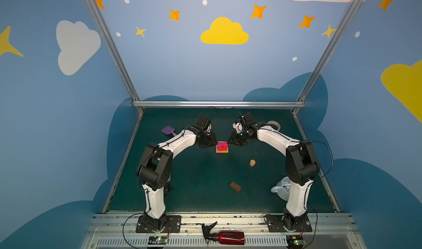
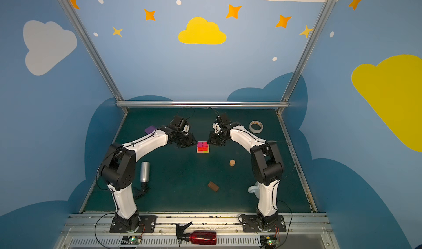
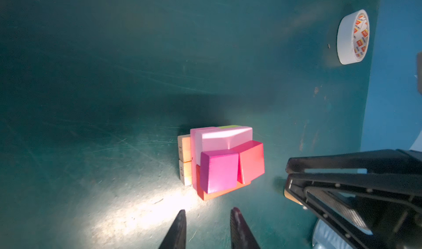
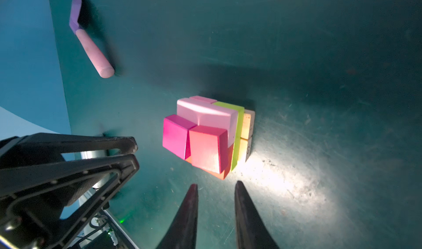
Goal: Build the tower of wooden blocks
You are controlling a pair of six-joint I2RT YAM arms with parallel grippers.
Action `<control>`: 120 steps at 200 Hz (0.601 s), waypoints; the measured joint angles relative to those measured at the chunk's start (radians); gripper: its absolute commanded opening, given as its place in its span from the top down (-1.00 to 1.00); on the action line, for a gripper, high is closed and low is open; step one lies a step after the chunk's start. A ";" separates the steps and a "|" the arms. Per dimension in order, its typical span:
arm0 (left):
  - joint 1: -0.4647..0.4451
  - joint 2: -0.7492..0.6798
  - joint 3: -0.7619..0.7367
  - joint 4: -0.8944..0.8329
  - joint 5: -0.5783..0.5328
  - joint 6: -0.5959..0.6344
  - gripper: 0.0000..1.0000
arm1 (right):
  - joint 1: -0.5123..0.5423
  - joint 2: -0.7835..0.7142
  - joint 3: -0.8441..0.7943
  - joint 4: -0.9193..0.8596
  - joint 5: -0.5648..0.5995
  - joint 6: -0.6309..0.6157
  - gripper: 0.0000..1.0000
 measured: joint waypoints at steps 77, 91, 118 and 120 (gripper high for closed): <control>0.001 0.046 0.026 0.004 0.026 -0.011 0.46 | -0.007 0.004 -0.006 0.063 -0.047 0.020 0.49; 0.000 0.049 0.029 0.003 0.031 -0.013 0.47 | -0.006 0.009 -0.006 0.067 -0.051 0.021 0.48; 0.000 0.050 0.038 0.003 0.041 -0.015 0.50 | -0.006 0.023 -0.006 0.067 -0.056 0.026 0.47; 0.000 0.050 0.039 0.003 0.043 -0.016 0.50 | -0.006 0.024 -0.006 0.067 -0.057 0.027 0.47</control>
